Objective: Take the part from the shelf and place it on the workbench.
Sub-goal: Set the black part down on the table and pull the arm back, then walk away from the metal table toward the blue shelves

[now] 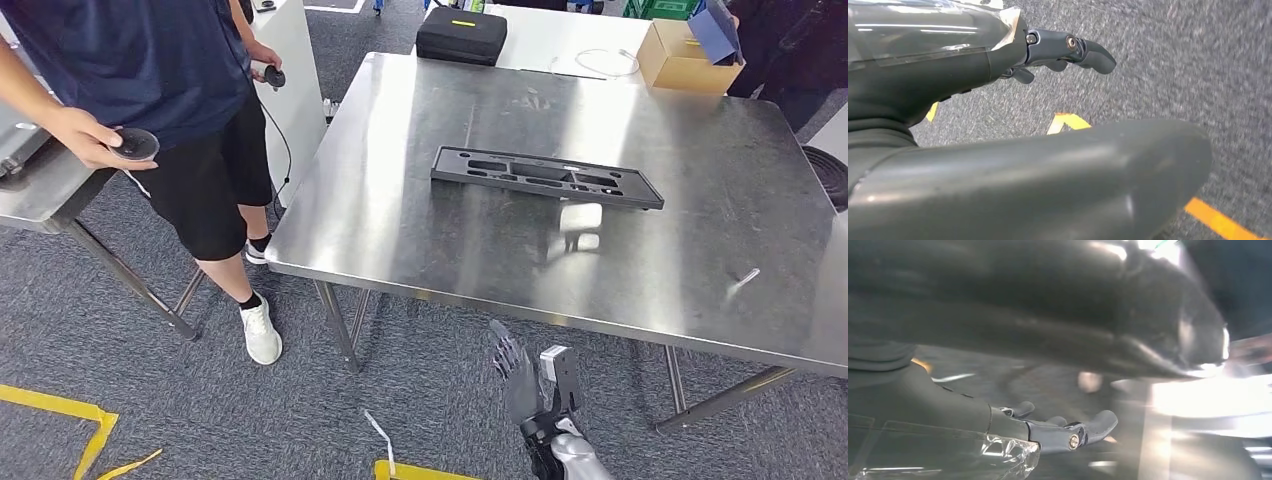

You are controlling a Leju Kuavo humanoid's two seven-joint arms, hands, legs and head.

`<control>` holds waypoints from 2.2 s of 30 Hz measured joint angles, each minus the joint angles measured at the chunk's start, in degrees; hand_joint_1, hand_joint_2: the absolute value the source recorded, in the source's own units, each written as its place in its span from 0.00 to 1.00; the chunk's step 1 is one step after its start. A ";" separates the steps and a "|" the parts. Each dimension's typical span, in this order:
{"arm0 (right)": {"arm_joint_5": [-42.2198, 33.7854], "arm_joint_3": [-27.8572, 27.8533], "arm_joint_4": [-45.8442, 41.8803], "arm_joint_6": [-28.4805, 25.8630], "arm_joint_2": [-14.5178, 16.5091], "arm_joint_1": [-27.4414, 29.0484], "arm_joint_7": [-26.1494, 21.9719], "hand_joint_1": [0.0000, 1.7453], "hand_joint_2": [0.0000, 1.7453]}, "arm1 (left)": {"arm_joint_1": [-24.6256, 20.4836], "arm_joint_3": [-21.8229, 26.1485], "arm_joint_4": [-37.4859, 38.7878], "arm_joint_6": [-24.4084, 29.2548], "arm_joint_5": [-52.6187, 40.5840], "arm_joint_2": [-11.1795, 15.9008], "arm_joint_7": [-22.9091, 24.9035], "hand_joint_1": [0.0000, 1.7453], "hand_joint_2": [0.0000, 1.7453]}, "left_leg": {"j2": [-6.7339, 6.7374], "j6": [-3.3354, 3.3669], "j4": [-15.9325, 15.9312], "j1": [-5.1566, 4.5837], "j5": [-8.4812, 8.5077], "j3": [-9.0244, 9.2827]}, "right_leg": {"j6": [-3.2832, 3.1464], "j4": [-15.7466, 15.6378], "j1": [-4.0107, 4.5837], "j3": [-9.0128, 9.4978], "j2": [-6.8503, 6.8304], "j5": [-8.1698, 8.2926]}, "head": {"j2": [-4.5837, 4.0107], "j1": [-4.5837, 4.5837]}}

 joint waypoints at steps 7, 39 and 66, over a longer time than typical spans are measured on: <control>6.32 -1.40 9.73 -14.07 -0.04 1.15 7.40 0.00 0.00 | 0.03 -0.02 -0.01 -0.11 -0.62 0.11 -0.66 0.00 0.00 | 0.40 1.48 -0.05 -0.46 4.86 -5.89 | 0.40 15.01 -0.08 -1.91 0.13 -8.40 | 0.00 0.37; 23.94 8.71 19.53 -19.97 0.58 9.41 39.34 0.00 0.00 | 0.14 -0.46 -0.01 1.74 -1.69 0.20 -0.92 0.00 0.00 | 1.06 0.35 -2.19 0.11 5.14 -3.93 | 1.91 9.36 -0.91 2.23 0.10 -5.95 | 0.00 0.44; 25.65 11.09 19.98 -19.77 1.49 9.11 40.40 0.00 0.00 | -0.22 -1.03 -0.09 0.82 -1.37 0.19 -0.60 0.00 0.00 | 0.77 1.37 -3.05 -0.59 2.23 -0.38 | -1.77 13.36 0.22 -4.99 0.06 -8.43 | 0.00 0.60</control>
